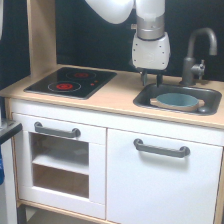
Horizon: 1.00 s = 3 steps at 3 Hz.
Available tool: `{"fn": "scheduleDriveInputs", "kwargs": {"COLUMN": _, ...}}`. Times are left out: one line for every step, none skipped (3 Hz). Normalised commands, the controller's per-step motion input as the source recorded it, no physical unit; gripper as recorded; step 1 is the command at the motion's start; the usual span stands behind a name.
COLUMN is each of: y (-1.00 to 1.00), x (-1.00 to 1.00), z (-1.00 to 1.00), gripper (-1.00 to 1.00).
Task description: Place the pot in the sink
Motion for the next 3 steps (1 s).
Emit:
{"fn": "scheduleDriveInputs", "kwargs": {"y": -0.09, "x": -0.24, "z": 0.51, "gripper": 1.0}}
{"fn": "scheduleDriveInputs", "kwargs": {"y": -0.09, "x": -0.26, "z": 0.52, "gripper": 1.0}}
{"fn": "scheduleDriveInputs", "kwargs": {"y": -0.08, "x": -0.29, "z": 0.54, "gripper": 1.0}}
